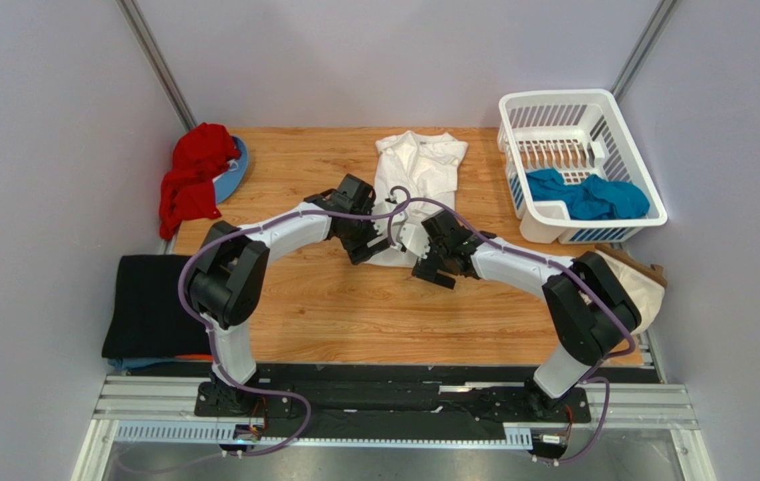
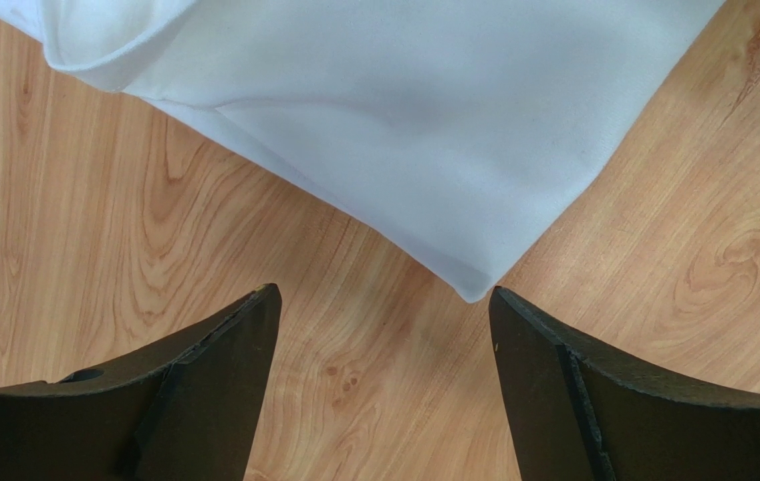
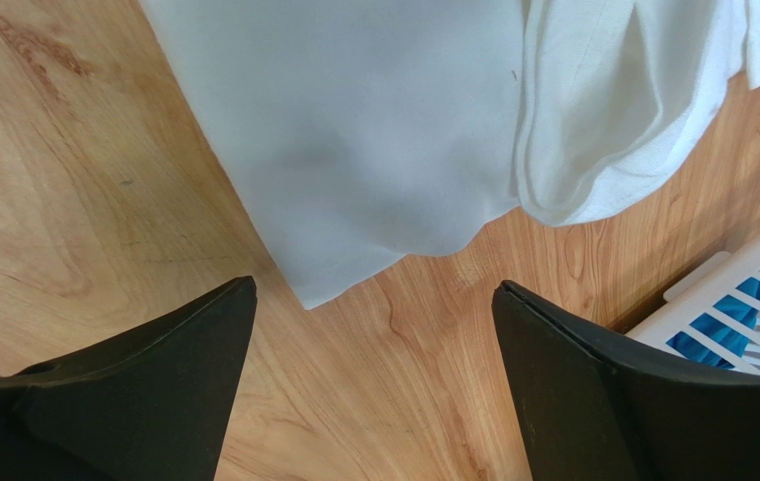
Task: Fold and stack the t-shirts
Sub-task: Fold the tshirt
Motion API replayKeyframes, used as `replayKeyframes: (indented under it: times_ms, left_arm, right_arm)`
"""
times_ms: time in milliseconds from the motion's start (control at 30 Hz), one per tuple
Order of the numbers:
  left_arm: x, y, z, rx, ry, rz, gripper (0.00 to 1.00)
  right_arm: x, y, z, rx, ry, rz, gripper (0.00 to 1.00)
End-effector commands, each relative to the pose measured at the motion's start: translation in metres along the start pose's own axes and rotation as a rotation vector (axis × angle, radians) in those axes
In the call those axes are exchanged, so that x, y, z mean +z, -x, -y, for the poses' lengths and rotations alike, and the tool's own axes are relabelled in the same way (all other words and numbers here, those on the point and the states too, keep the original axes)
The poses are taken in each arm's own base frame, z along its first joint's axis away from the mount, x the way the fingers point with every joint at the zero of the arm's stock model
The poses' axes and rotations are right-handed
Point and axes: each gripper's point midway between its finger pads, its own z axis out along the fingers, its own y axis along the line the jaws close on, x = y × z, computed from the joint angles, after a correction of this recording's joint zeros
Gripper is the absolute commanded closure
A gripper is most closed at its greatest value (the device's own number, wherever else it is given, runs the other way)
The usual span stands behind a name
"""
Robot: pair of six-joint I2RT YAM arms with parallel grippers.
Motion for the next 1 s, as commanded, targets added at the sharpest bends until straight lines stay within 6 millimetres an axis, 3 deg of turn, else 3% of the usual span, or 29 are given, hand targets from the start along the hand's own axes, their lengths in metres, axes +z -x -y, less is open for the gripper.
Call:
replayKeyframes:
  times_ms: [0, 533, 967]
  left_arm:
    - [0.003, 0.014, 0.018, 0.049, -0.083, 0.011, 0.15]
    - [0.017, 0.014, 0.035, 0.053, -0.194, -0.051, 0.18]
    - [0.015, -0.001, 0.082, -0.059, -0.437, -0.132, 0.42]
  right_arm:
    - [0.001, 0.018, 0.023, 0.017, -0.028, 0.063, 0.07]
    - [0.022, 0.02, 0.026, 0.008, 0.03, 0.053, 0.21]
    - [0.034, 0.024, 0.032, -0.029, 0.037, 0.063, 0.43]
